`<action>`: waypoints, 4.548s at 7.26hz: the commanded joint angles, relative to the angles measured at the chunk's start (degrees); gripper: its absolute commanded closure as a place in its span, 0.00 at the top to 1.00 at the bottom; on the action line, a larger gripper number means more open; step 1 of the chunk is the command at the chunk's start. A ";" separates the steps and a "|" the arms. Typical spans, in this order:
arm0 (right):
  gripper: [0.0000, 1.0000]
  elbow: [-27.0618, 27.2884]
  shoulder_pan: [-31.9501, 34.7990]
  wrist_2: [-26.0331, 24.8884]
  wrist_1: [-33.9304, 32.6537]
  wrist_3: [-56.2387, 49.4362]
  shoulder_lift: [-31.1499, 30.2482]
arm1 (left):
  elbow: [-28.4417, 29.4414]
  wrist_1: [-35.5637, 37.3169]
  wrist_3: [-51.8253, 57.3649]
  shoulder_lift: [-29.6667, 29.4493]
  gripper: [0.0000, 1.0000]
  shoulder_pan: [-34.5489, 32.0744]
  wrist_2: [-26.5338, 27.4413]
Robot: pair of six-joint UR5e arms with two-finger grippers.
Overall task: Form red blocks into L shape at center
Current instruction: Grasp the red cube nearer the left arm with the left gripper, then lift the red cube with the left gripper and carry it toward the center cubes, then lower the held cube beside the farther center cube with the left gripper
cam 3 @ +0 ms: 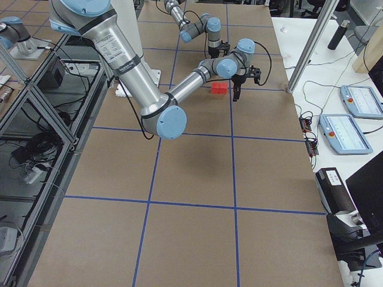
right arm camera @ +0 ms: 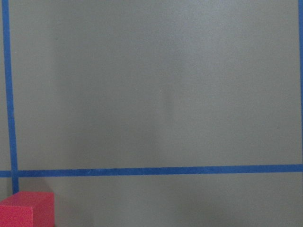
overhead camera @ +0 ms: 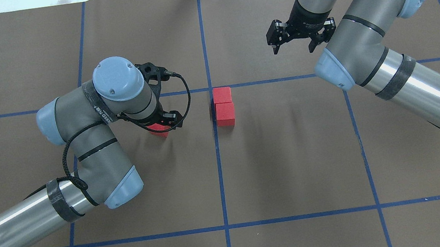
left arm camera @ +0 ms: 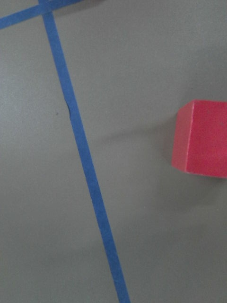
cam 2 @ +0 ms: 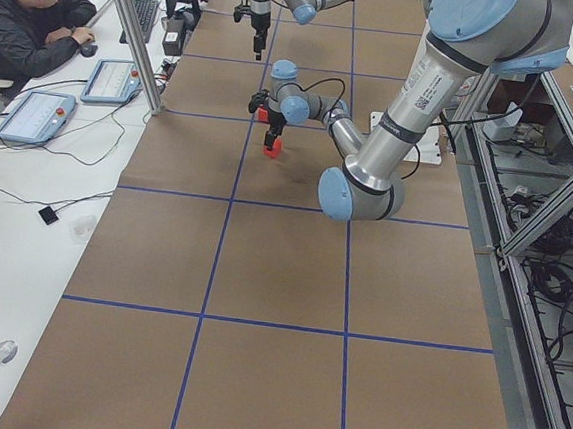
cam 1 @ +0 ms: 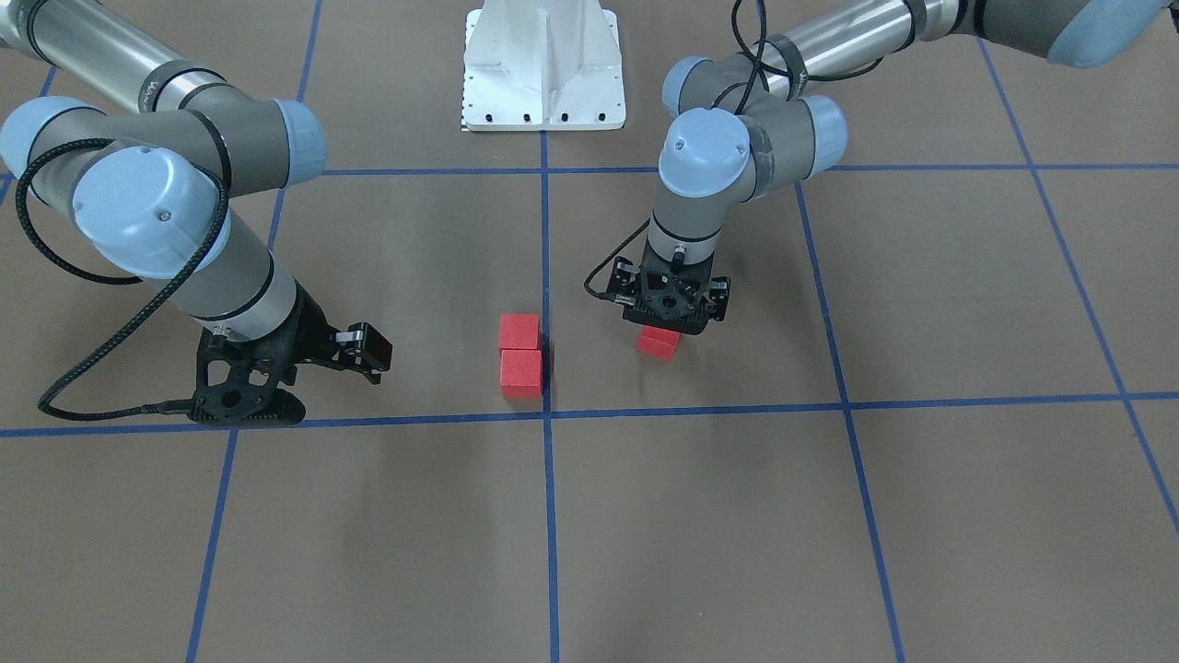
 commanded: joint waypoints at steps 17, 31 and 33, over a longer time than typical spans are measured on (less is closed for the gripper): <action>0.99 0.28 0.35 -0.35 0.81 -0.56 -3.36 | 13.77 2.28 -83.11 -15.62 0.00 -6.17 -5.74; 0.99 0.28 0.70 -0.61 0.81 -0.74 -4.06 | 24.10 3.16 -91.13 -22.15 0.00 -0.45 -4.34; 0.99 0.28 0.70 -0.61 0.81 -0.74 -4.06 | 24.10 3.50 -91.21 -22.24 0.00 -0.01 -3.19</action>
